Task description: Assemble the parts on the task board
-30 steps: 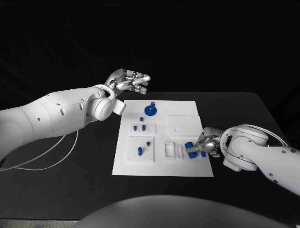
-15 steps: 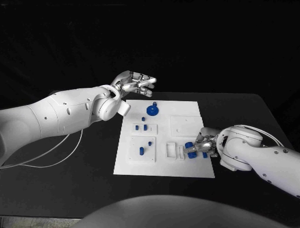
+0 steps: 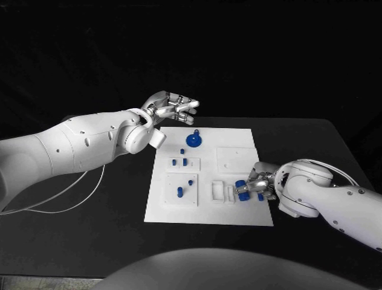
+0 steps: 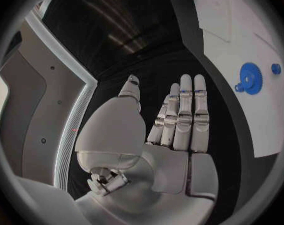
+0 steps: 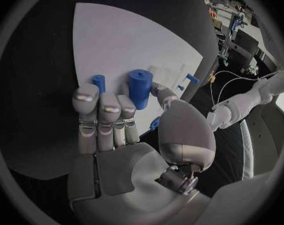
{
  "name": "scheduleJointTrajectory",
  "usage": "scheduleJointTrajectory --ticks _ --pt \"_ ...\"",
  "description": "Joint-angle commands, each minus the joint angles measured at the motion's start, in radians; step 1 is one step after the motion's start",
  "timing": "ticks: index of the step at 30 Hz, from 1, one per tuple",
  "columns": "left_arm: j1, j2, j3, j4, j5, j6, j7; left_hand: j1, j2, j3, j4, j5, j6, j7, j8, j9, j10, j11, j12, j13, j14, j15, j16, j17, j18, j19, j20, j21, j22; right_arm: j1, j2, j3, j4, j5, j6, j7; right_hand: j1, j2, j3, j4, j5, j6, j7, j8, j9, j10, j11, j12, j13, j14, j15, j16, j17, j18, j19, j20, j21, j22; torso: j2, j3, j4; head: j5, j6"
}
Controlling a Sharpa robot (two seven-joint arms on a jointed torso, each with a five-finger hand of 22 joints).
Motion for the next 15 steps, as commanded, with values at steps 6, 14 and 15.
scheduleJointTrajectory --ticks 6,14,15 --pt "-0.001 -0.004 0.0 0.001 -0.005 0.02 0.0 -0.005 0.007 0.0 -0.008 -0.001 0.008 0.002 -0.001 -0.001 -0.006 0.001 -0.003 0.002 -0.007 0.0 -0.001 0.001 0.001 -0.003 0.004 0.004 -0.003 0.031 -0.025 -0.006 0.055 0.162 -0.08 0.0 0.011 0.027 0.092 -0.111 0.024 0.004 -0.006 0.008 -0.303 0.003 -0.005 -0.005 -0.001 0.002 -0.007 0.004 0.001 0.007 0.057 -0.006 0.01 0.005 0.0 -0.0006 0.0004 -0.002 0.0" --pt "-0.001 -0.004 0.0 0.003 0.003 0.042 -0.003 -0.008 0.008 0.0 -0.008 0.0 0.008 0.003 -0.002 -0.001 -0.009 0.002 -0.003 0.002 -0.009 0.001 -0.001 0.001 0.001 -0.004 0.005 0.005 -0.006 0.062 -0.031 -0.005 0.093 0.235 -0.06 0.0 0.011 0.031 0.076 -0.114 0.024 0.005 -0.006 0.008 -0.315 0.0 -0.005 -0.012 -0.006 0.001 -0.007 0.001 -0.002 0.007 0.056 -0.005 0.009 0.007 0.0 -0.0016 0.0031 -0.003 0.0" --pt "-0.001 -0.004 0.0 0.003 0.004 0.044 -0.003 -0.008 0.008 0.0 -0.008 0.0 0.008 0.003 -0.002 -0.001 -0.009 0.002 -0.003 0.002 -0.009 0.001 -0.001 0.001 0.001 -0.004 0.005 0.005 -0.006 0.063 -0.03 -0.005 0.094 0.239 -0.055 -0.001 0.011 0.031 0.074 -0.114 0.021 0.005 -0.006 0.008 -0.316 0.0 -0.005 -0.012 -0.006 0.001 -0.007 0.001 -0.002 0.007 0.056 -0.005 0.009 0.007 0.0 -0.0021 0.0037 -0.003 0.0"
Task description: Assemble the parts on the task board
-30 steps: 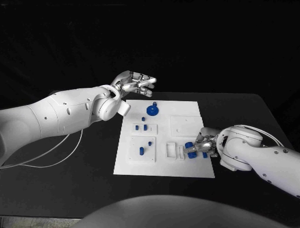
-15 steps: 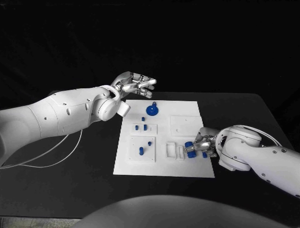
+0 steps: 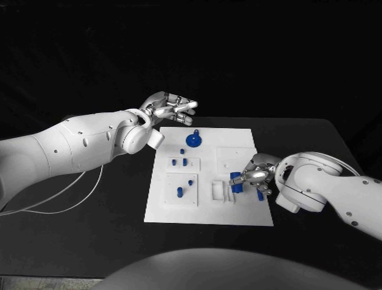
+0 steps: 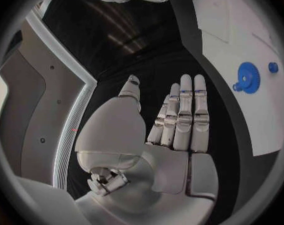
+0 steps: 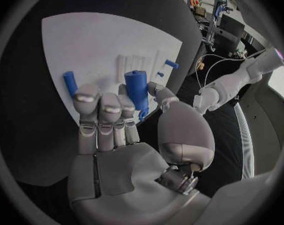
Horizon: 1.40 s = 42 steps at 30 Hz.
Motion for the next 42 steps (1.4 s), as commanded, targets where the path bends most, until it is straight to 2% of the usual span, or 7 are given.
scheduleJointTrajectory --ticks 1,7,21,25,31,37,42 --pt "-0.001 0.002 0.0 0.003 0.005 0.033 0.002 -0.005 0.005 0.0 -0.004 0.001 0.003 -0.002 -0.001 -0.001 -0.006 -0.001 -0.003 0.002 -0.01 0.001 -0.001 0.001 0.001 -0.004 0.005 0.005 -0.002 0.004 0.004 0.0 0.007 0.068 0.009 0.001 0.014 0.028 0.046 -0.056 -0.007 0.004 -0.003 0.003 -0.002 0.003 -0.001 -0.005 -0.002 -0.006 -0.002 0.0 -0.002 0.0 0.056 -0.005 0.005 0.002 0.001 -0.0006 0.0016 0.001 0.0" --pt "-0.001 0.003 0.0 0.002 0.007 0.039 -0.001 -0.005 0.005 0.0 -0.004 0.001 0.002 -0.002 -0.001 -0.001 -0.006 -0.001 -0.003 0.002 -0.01 0.001 -0.001 0.001 0.001 -0.004 0.005 0.005 -0.002 0.007 0.028 -0.002 -0.006 0.075 0.037 0.0 0.018 0.033 0.03 -0.054 -0.017 0.005 -0.003 0.003 -0.007 0.002 -0.001 -0.01 -0.006 -0.007 -0.002 0.0 0.0 0.0 0.056 -0.005 0.0 0.003 0.0 -0.0007 0.0026 0.003 0.0" --pt "0.0 0.003 -0.002 0.003 0.007 0.057 -0.008 -0.006 0.004 0.0 -0.004 0.0 0.002 -0.001 -0.001 -0.001 -0.01 0.0 -0.003 0.002 -0.012 0.002 -0.001 0.001 0.001 -0.006 0.006 0.007 -0.007 0.009 0.089 -0.048 -0.06 0.075 0.081 -0.006 0.018 0.051 -0.033 -0.043 -0.035 0.009 -0.005 0.003 -0.019 0.001 0.0 -0.017 -0.016 -0.006 -0.001 -0.002 0.004 -0.001 0.056 -0.004 -0.008 0.008 0.001 -0.0001 0.003 0.011 0.0" --pt "0.0 0.002 -0.002 0.004 0.007 0.065 -0.009 -0.006 0.005 0.001 -0.003 0.0 0.003 -0.001 -0.001 -0.001 -0.011 0.0 -0.003 0.002 -0.012 0.002 -0.001 0.001 0.002 -0.006 0.006 0.008 -0.008 0.01 0.098 -0.056 -0.067 0.066 0.082 -0.007 0.017 0.052 -0.039 -0.041 -0.046 0.01 -0.005 0.003 -0.02 0.0 -0.001 -0.019 -0.017 -0.006 -0.001 -0.004 0.004 -0.001 0.056 -0.004 -0.009 0.008 0.001 0.0002 0.0031 0.014 0.0" --pt "0.0 0.002 -0.002 0.006 0.007 0.079 -0.005 -0.006 0.011 0.001 -0.005 0.0 0.002 0.0 -0.001 -0.001 -0.014 0.001 -0.003 0.002 -0.013 0.002 -0.001 0.002 0.002 -0.006 0.007 0.009 -0.01 0.01 0.108 -0.061 -0.075 0.053 0.066 -0.007 0.014 0.055 -0.056 -0.025 -0.108 0.014 -0.006 0.003 -0.02 0.001 -0.001 -0.021 -0.021 -0.006 -0.001 -0.009 0.002 -0.001 0.056 -0.004 -0.011 0.008 0.001 0.0003 0.003 0.016 0.0" --pt "0.0 0.001 -0.002 0.007 0.007 0.084 -0.003 -0.007 0.015 -0.002 -0.01 0.0 0.0 0.001 -0.001 -0.001 -0.014 0.001 -0.003 0.002 -0.012 0.002 -0.001 0.002 0.003 -0.006 0.007 0.01 -0.012 0.01 0.117 -0.062 -0.083 0.042 0.055 -0.007 0.011 0.059 -0.081 0.008 -0.248 0.015 -0.005 0.003 -0.021 0.001 0.002 -0.022 -0.023 -0.006 0.0 -0.011 0.001 0.0 0.056 -0.003 -0.011 0.009 0.001 0.0004 0.0029 0.018 0.0" --pt "0.0 0.001 -0.002 0.007 0.007 0.087 -0.003 -0.007 0.017 -0.003 -0.012 0.0 0.0 0.001 -0.001 -0.001 -0.014 0.001 -0.003 0.002 -0.012 0.002 -0.001 0.002 0.003 -0.006 0.007 0.01 -0.012 0.01 0.124 -0.062 -0.088 0.037 0.041 -0.005 0.011 0.059 -0.092 0.052 -0.319 0.016 -0.004 0.003 -0.019 0.002 0.003 -0.02 -0.024 -0.006 0.001 -0.012 0.002 0.001 0.057 -0.002 -0.011 0.009 0.002 0.0008 0.0035 0.02 0.0"
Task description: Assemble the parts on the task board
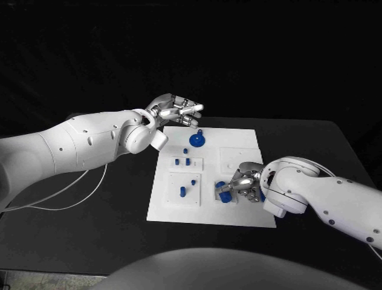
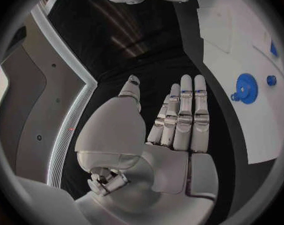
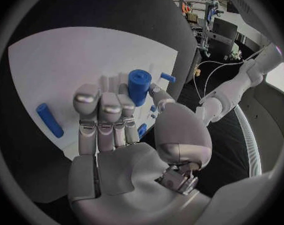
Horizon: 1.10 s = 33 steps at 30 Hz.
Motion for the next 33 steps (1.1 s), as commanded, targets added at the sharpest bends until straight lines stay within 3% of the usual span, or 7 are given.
scheduleJointTrajectory --ticks 1,9,15,17,20,22,33 --pt "0.0 0.001 0.001 0.003 0.005 0.024 0.008 -0.002 0.011 0.0 -0.004 0.0 0.0 0.001 -0.001 -0.001 -0.007 0.001 -0.003 0.001 -0.005 0.002 -0.001 0.002 0.003 -0.002 0.003 0.006 -0.001 -0.003 0.007 -0.003 -0.002 -0.022 -0.012 0.002 -0.016 0.004 -0.003 0.026 -0.063 0.007 0.003 -0.004 0.0 0.006 -0.001 -0.004 -0.001 -0.003 0.003 -0.003 0.0 0.001 0.057 -0.002 -0.004 0.001 0.0 0.0002 0.0004 0.001 0.0" --pt "0.0 0.0 0.001 0.003 0.005 0.027 0.006 -0.005 0.015 -0.002 -0.007 0.0 -0.001 0.002 -0.001 -0.001 -0.007 0.002 -0.003 0.001 -0.006 0.003 -0.001 0.002 0.003 -0.002 0.003 0.007 -0.003 -0.003 0.01 -0.003 -0.001 -0.028 -0.017 0.003 -0.066 -0.069 0.063 0.163 -0.231 0.013 0.003 -0.004 0.008 0.006 -0.001 -0.008 -0.005 -0.004 0.002 -0.005 0.002 0.0 0.057 -0.004 -0.002 0.002 -0.001 -0.0007 0.0 0.0 0.0" --pt "0.0 0.0 0.001 0.002 0.005 0.027 0.004 -0.005 0.015 -0.002 -0.007 0.0 -0.001 0.002 -0.001 -0.001 -0.007 0.002 -0.003 0.001 -0.006 0.003 -0.001 0.002 0.003 -0.002 0.003 0.007 -0.003 -0.003 0.009 -0.003 0.004 -0.028 -0.014 0.005 -0.081 -0.022 -0.17 0.179 -0.231 0.011 0.003 -0.004 0.002 0.007 -0.001 -0.011 -0.002 -0.003 0.002 -0.006 0.009 -0.002 0.057 -0.006 0.001 0.004 0.0 -0.0003 0.0007 -0.002 0.0" --pt "0.0 0.0 0.001 0.002 0.005 0.027 0.003 -0.005 0.015 -0.002 -0.007 0.0 -0.001 0.002 -0.001 -0.001 -0.007 0.002 -0.003 0.001 -0.006 0.003 -0.001 0.002 0.003 -0.002 0.003 0.007 -0.003 -0.003 0.008 -0.003 0.008 -0.028 -0.014 0.006 -0.056 0.056 -0.368 0.143 -0.233 0.012 0.003 -0.004 -0.003 0.008 -0.001 -0.013 0.001 -0.002 0.001 -0.008 0.014 -0.003 0.057 -0.005 0.002 0.006 0.0 -0.0004 0.0006 -0.001 0.0" --pt "0.0 0.0 0.001 0.002 0.005 0.028 0.003 -0.005 0.015 -0.002 -0.007 0.0 -0.001 0.002 -0.001 -0.001 -0.007 0.002 -0.003 0.001 -0.006 0.003 -0.001 0.002 0.003 -0.002 0.003 0.007 -0.003 -0.003 0.003 -0.003 0.016 -0.028 -0.016 0.007 -0.057 0.066 -0.403 0.139 -0.231 0.014 0.002 -0.004 -0.003 0.009 -0.001 -0.012 0.001 -0.001 0.001 -0.009 0.015 -0.002 0.057 -0.006 0.002 0.007 0.0 -0.0001 0.0012 -0.001 0.0" --pt "0.0 -0.001 0.0 0.003 0.005 0.028 0.002 -0.005 0.015 -0.002 -0.007 0.0 -0.001 0.002 -0.001 -0.001 -0.007 0.002 -0.003 0.001 -0.006 0.003 -0.001 0.002 0.003 -0.002 0.003 0.007 -0.003 -0.003 -0.004 -0.003 0.025 -0.028 -0.019 0.009 -0.038 0.114 -0.495 0.109 -0.231 0.017 0.002 -0.003 -0.004 0.01 -0.001 -0.014 0.004 0.0 0.001 -0.012 0.02 -0.003 0.057 -0.006 0.002 0.008 0.0 0.0001 0.0008 -0.001 0.0" --pt "0.0 -0.006 0.0 0.005 0.005 0.028 -0.002 -0.005 0.015 -0.003 -0.008 -0.001 -0.002 0.004 -0.002 -0.001 -0.008 0.002 -0.003 0.001 -0.005 0.003 -0.001 0.002 0.003 -0.002 0.003 0.01 -0.008 -0.004 -0.068 -0.002 0.082 -0.033 -0.021 0.025 0.0 0.103 -0.419 0.068 -0.222 0.04 -0.005 -0.003 0.032 0.013 -0.004 -0.005 0.005 0.001 0.001 -0.01 0.018 -0.001 0.057 -0.004 0.007 0.009 0.0 0.0002 -0.0006 0.003 0.0"
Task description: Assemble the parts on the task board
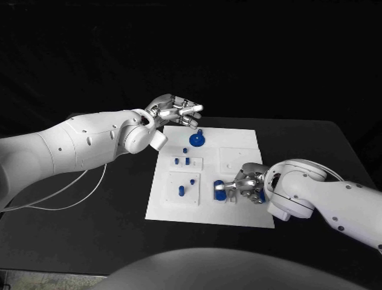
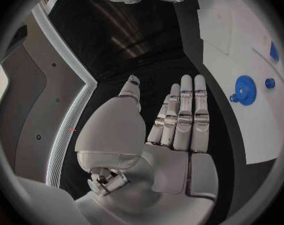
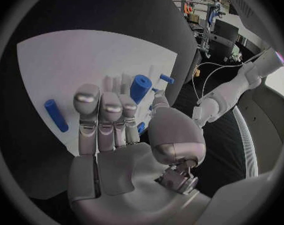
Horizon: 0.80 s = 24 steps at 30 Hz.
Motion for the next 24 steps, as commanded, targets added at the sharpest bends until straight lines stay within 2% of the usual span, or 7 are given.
scheduleJointTrajectory --ticks 1,4,5,6,10,21,24 --pt "0.0 -0.001 0.001 0.003 0.005 0.014 0.002 0.0 0.01 0.0 -0.006 -0.001 -0.002 0.004 -0.002 -0.001 -0.008 0.002 -0.003 0.001 -0.005 0.003 -0.001 0.001 0.003 -0.002 0.003 0.006 -0.001 -0.001 -0.017 0.001 0.018 -0.009 0.007 0.027 0.014 -0.013 0.045 -0.014 0.007 0.008 -0.001 0.005 0.023 0.005 0.0 0.004 0.0 0.002 -0.001 0.0 -0.004 -0.001 0.057 -0.004 0.007 0.001 0.0 0.0005 -0.001 0.002 0.0" --pt "0.0 -0.003 0.001 0.003 0.005 0.013 0.001 0.001 0.012 0.0 -0.007 -0.001 -0.001 0.004 -0.001 -0.001 -0.008 0.002 -0.003 0.001 -0.005 0.003 -0.001 0.001 0.003 -0.002 0.003 0.007 -0.002 -0.001 -0.033 0.002 0.031 -0.004 0.019 0.039 0.038 -0.053 0.139 -0.027 0.016 0.015 -0.005 0.004 0.068 0.002 -0.001 0.026 0.015 0.002 -0.002 0.002 -0.008 -0.002 0.057 -0.005 0.008 0.001 0.0 0.0007 -0.0008 0.002 0.0" --pt "0.0 -0.003 0.001 0.003 0.005 0.013 0.0 0.001 0.012 0.0 -0.007 -0.001 -0.001 0.004 -0.001 -0.001 -0.008 0.002 -0.003 0.001 -0.005 0.003 -0.001 0.001 0.003 -0.002 0.003 0.007 -0.002 -0.001 -0.037 0.002 0.034 -0.003 0.022 0.042 0.05 -0.087 0.197 -0.018 0.019 0.016 -0.007 0.006 0.098 0.004 -0.003 0.029 0.017 0.002 -0.002 0.004 -0.009 -0.003 0.057 -0.005 0.008 0.001 0.0 0.0008 -0.0004 0.002 0.0" --pt "0.0 -0.004 0.0 0.003 0.005 0.013 0.0 0.001 0.012 0.0 -0.007 -0.001 -0.001 0.004 -0.001 -0.001 -0.008 0.002 -0.003 0.001 -0.005 0.003 -0.001 0.001 0.003 -0.002 0.003 0.007 -0.002 -0.001 -0.041 0.003 0.038 -0.001 0.026 0.045 0.056 -0.091 0.203 -0.021 0.04 0.019 -0.008 0.006 0.106 0.002 -0.003 0.028 0.017 0.001 -0.003 0.004 -0.01 -0.003 0.057 -0.006 0.008 0.0 0.0 0.001 -0.0004 0.002 0.0" --pt "0.0 -0.006 0.0 0.004 0.005 0.013 -0.002 0.001 0.012 0.0 -0.007 -0.001 -0.001 0.004 -0.001 -0.001 -0.008 0.002 -0.003 0.001 -0.005 0.003 -0.001 0.001 0.003 -0.002 0.003 0.007 -0.002 -0.002 -0.053 0.004 0.048 0.004 0.039 0.054 0.073 -0.096 0.212 -0.04 0.124 0.026 -0.012 0.006 0.143 0.003 -0.006 0.029 0.018 0.0 -0.004 0.005 -0.011 -0.004 0.057 -0.007 0.009 0.001 0.0 0.0012 0.0 0.003 0.0" --pt "0.0 -0.008 0.0 0.003 0.004 0.014 -0.006 0.002 0.016 0.0 -0.009 -0.001 -0.001 0.004 -0.001 -0.001 -0.007 0.002 -0.003 0.002 -0.004 0.002 -0.001 0.002 0.003 -0.002 0.003 0.008 -0.004 -0.003 -0.054 0.005 0.05 0.007 0.033 0.055 0.068 -0.093 0.218 -0.036 0.154 0.029 -0.016 0.005 0.177 0.005 -0.008 0.03 0.019 0.0 -0.006 0.007 -0.012 -0.005 0.058 -0.009 0.011 0.002 0.001 -0.0001 0.0016 0.002 0.0" --pt "0.0 -0.008 0.0 0.003 0.004 0.014 -0.006 0.002 0.016 0.0 -0.009 -0.001 -0.001 0.004 -0.001 -0.001 -0.007 0.002 -0.003 0.002 -0.004 0.002 -0.001 0.002 0.003 -0.002 0.003 0.008 -0.004 -0.003 -0.048 0.005 0.041 -0.005 0.026 0.047 0.067 -0.078 0.215 -0.04 0.168 0.031 -0.018 0.004 0.187 0.006 -0.01 0.031 0.019 0.0 -0.007 0.008 -0.012 -0.006 0.057 -0.01 0.011 0.002 0.0 -0.0008 0.0021 0.001 0.0"
